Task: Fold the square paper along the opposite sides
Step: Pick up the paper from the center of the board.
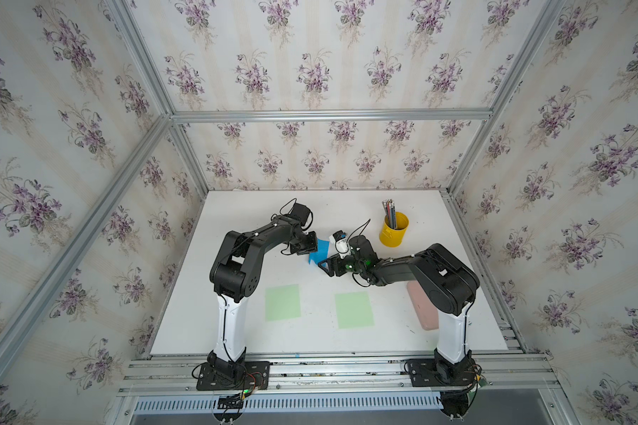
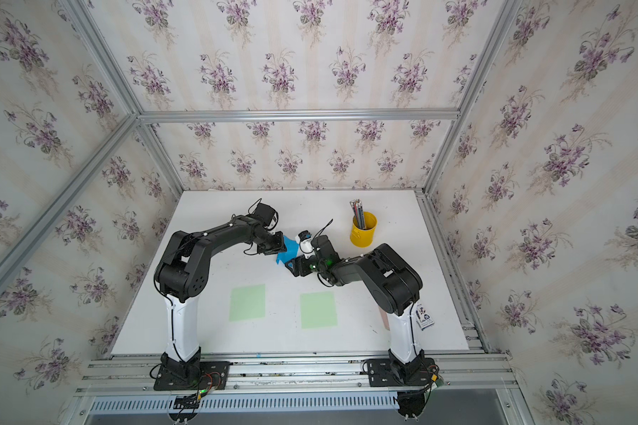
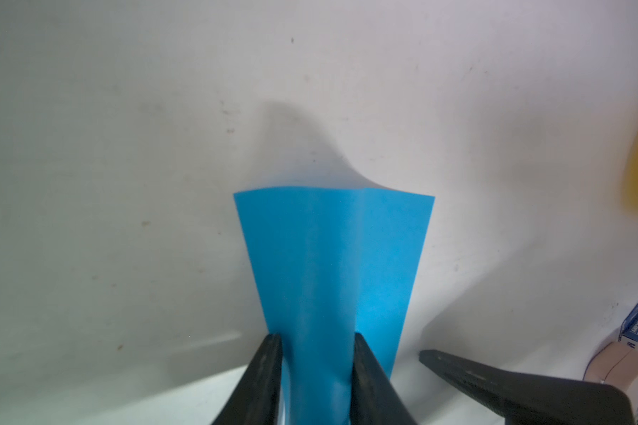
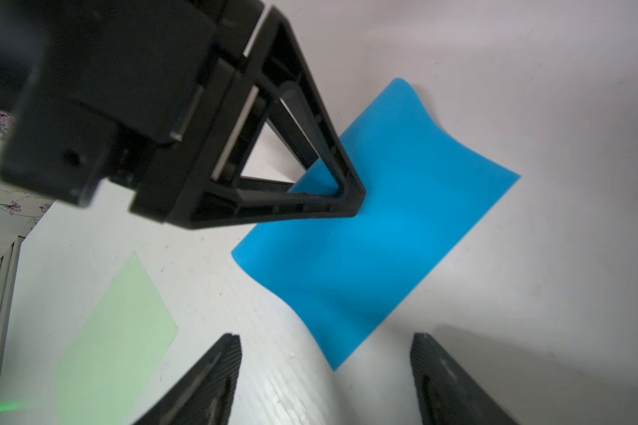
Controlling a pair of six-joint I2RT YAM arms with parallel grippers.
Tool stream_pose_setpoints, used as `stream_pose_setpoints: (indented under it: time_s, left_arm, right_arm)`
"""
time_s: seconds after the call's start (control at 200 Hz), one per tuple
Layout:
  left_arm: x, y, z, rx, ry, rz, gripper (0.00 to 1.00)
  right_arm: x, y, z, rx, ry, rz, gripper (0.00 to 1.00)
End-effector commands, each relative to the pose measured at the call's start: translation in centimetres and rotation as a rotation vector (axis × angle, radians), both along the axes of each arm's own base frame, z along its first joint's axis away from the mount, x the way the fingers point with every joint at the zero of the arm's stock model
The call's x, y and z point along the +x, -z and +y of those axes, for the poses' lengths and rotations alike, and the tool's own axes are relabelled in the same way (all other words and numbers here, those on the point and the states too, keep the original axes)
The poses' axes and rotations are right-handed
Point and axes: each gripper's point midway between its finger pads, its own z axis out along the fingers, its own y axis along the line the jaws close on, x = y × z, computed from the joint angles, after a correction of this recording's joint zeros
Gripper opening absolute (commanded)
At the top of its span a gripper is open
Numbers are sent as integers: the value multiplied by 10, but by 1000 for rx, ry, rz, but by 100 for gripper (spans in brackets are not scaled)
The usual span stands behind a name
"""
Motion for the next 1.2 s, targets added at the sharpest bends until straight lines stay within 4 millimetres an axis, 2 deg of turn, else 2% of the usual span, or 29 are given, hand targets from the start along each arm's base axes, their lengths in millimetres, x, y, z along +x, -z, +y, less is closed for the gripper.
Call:
stream_pose_setpoints:
  time_s: [0.0, 0.13, 0.26, 0.275, 0.415, 0.49, 0.659, 0.844, 1.024, 1.194]
  left_arm:
    - [-11, -4, 7, 35, 6, 34, 32]
    - [1, -38, -1, -33, 12, -49, 31]
    - [14, -93, -16, -167, 35, -165, 31]
    - [15, -99, -17, -183, 36, -178, 31]
    - [22, -152, -26, -323, 57, -296, 32]
    - [22, -173, -29, -374, 68, -348, 32]
    - [19, -207, -33, -480, 84, -427, 33]
    - [14, -220, -41, -557, 113, -447, 33]
    - [10, -224, -44, -586, 125, -452, 33]
    - [7, -227, -43, -591, 129, -458, 33]
  right_arm:
    - [1, -3, -13, -34, 49, 48, 80]
    - [15, -51, -18, 80, 90, 41, 81]
    - [25, -106, -21, 247, 109, 47, 81]
    - [35, -111, -34, 267, 139, 45, 80]
    - [44, -154, -43, 454, 137, 87, 80]
    - [47, -170, -47, 545, 127, 120, 80]
    - [49, -190, -43, 691, 69, 191, 78]
    - [50, -198, -34, 797, 14, 245, 70]
    - [53, -204, -30, 845, -20, 263, 58]
    - [57, -205, -29, 852, -25, 265, 38]
